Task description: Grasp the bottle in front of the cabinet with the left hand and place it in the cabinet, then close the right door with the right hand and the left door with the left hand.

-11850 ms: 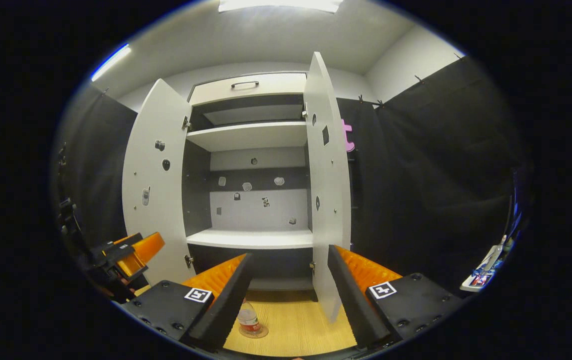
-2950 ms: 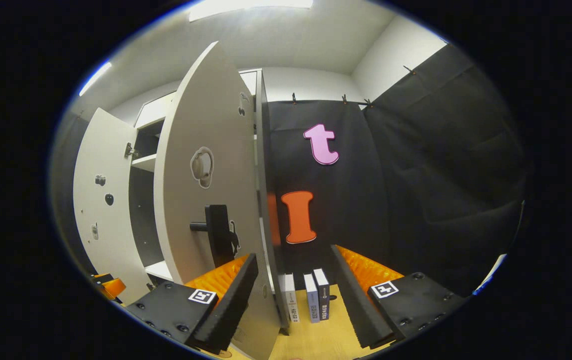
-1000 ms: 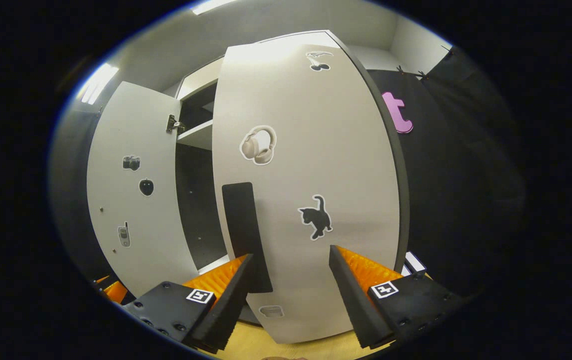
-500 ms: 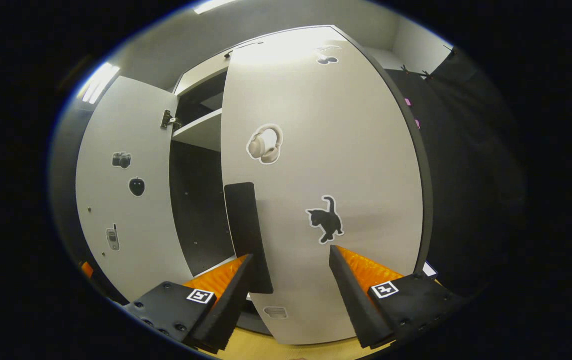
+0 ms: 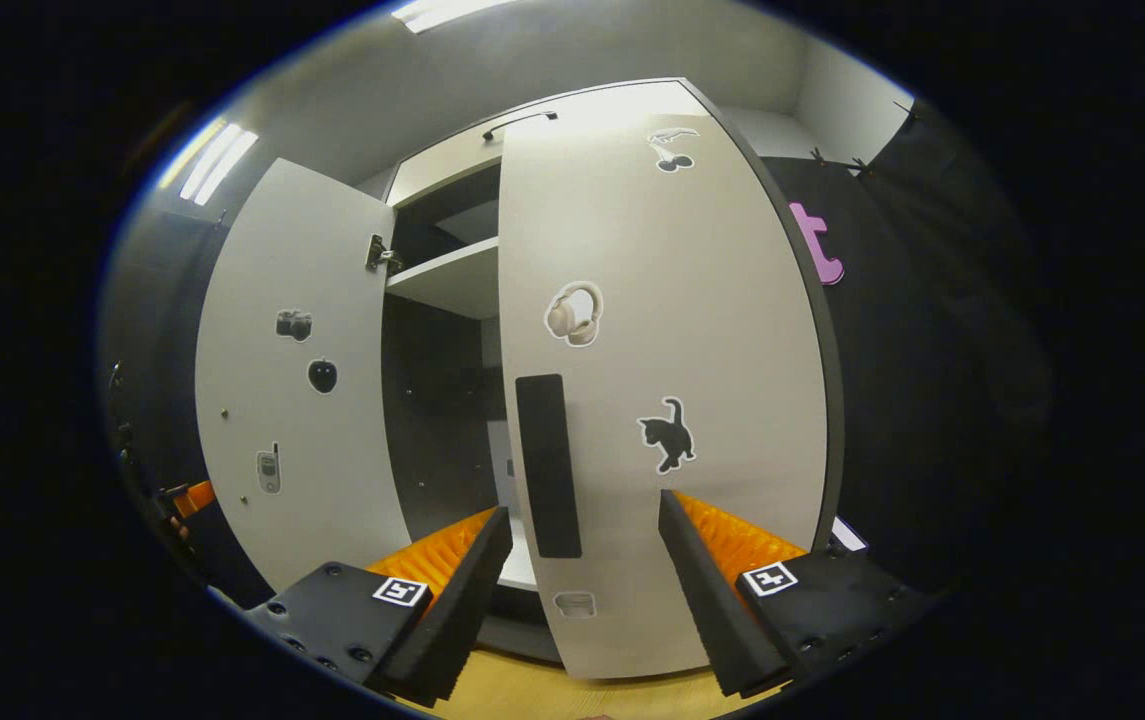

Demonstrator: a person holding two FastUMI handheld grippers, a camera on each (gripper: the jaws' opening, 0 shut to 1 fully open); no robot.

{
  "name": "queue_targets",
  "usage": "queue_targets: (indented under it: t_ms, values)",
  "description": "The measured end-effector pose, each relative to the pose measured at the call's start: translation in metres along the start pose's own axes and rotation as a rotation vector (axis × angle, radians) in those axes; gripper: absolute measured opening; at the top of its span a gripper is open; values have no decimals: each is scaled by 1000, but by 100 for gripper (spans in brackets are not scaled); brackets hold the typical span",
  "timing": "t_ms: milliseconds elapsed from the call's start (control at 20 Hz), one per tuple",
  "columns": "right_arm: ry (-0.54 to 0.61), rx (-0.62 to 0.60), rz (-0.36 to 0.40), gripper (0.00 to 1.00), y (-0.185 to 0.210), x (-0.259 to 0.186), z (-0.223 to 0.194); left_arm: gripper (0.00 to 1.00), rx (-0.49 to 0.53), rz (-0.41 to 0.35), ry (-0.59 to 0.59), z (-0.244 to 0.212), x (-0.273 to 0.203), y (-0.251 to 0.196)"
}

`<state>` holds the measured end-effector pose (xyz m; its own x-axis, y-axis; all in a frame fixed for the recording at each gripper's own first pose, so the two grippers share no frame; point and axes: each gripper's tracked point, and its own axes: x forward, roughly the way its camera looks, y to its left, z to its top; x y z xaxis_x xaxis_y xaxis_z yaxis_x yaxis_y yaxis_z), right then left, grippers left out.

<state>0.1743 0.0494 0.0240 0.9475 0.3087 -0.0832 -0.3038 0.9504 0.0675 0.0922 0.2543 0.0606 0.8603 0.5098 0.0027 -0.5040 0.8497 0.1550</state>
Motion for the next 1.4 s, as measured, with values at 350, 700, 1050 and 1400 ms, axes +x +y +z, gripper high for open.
queue_targets:
  t_ms: [350,700,1050,1400]
  values:
    - [58,19,23,98,-1,-32,-54,92,62,-147,-45,14,28,-52]
    - [79,11,-71,98,-42,-57,-67,93,21,-231,-30,7,19,-77]
    - [69,3,-122,98,-68,-80,-58,92,27,-286,-26,12,-10,-104]
    - [60,-1,-158,98,-87,-99,-49,87,18,-409,-23,12,-37,-165]
